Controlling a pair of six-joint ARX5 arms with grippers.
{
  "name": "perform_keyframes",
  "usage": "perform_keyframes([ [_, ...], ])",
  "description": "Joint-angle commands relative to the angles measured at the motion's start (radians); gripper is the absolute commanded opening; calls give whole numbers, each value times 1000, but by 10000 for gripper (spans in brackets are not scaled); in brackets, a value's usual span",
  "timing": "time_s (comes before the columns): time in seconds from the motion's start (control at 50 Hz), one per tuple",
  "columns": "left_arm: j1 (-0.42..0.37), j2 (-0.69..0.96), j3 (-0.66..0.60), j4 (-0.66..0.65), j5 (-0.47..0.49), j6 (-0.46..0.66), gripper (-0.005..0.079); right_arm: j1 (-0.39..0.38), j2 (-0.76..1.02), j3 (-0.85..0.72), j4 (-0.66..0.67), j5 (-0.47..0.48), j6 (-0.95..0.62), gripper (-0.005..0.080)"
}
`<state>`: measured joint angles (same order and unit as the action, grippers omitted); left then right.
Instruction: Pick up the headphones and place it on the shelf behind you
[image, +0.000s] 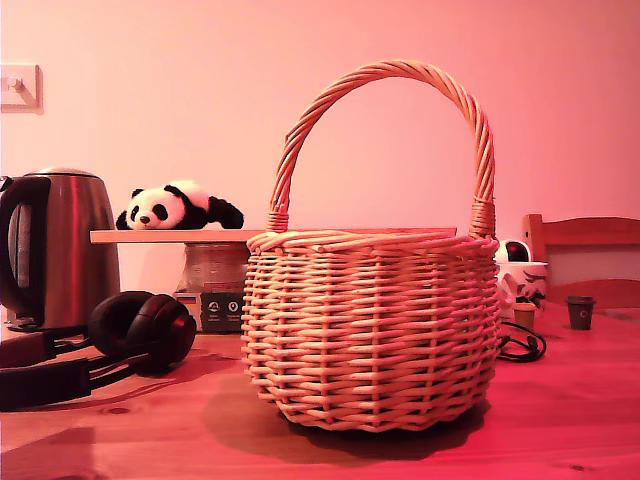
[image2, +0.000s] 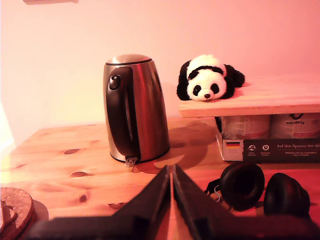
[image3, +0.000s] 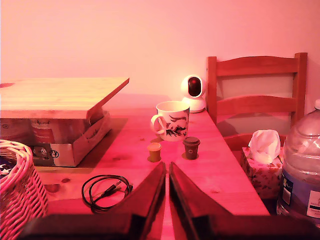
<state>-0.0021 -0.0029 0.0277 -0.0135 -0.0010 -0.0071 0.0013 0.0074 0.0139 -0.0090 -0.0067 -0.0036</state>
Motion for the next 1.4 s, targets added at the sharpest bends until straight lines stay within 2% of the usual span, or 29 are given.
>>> perform_keyframes([
  [0.0,73,-10,-12,74,288,-46,-19,-2,-6,181,-12,-196,59,-13],
  [0.34,72,-10,-12,113,294,-47,-19,-2,-6,181,-27,-194,60,-13],
  [0.4,70,-10,-12,135,304,-80,-19,-2,-6,181,-25,-197,78,-13],
  [0.46,67,-10,-5,165,318,-178,-19,-2,-6,181,-26,-203,120,-13],
  [0.54,64,-10,27,163,361,-208,-19,-2,-6,181,-29,-222,145,-13],
  [0.64,64,-10,89,95,455,-203,-19,-2,-6,181,-30,-265,146,-13],
  [0.76,64,-9,189,-54,537,-193,-19,-2,-5,181,-60,-343,168,-13],
  [0.88,64,14,291,-198,600,-108,-19,-2,1,181,-108,-423,193,-13],
  [0.9,64,21,304,-216,609,-65,-19,-1,2,181,-108,-435,192,-13],
  [0.96,64,50,347,-273,624,-30,-19,5,3,182,-110,-465,191,-13],
  [0.98,64,59,358,-292,631,20,-19,8,3,182,-114,-480,191,-13],
  [1.22,61,268,474,-489,666,243,-19,59,34,191,-173,-630,214,-13],
  [1.34,39,386,506,-535,676,343,-19,102,80,242,-232,-649,209,-13],
  [1.38,31,421,516,-545,673,343,-19,114,102,265,-270,-649,195,-13],
])
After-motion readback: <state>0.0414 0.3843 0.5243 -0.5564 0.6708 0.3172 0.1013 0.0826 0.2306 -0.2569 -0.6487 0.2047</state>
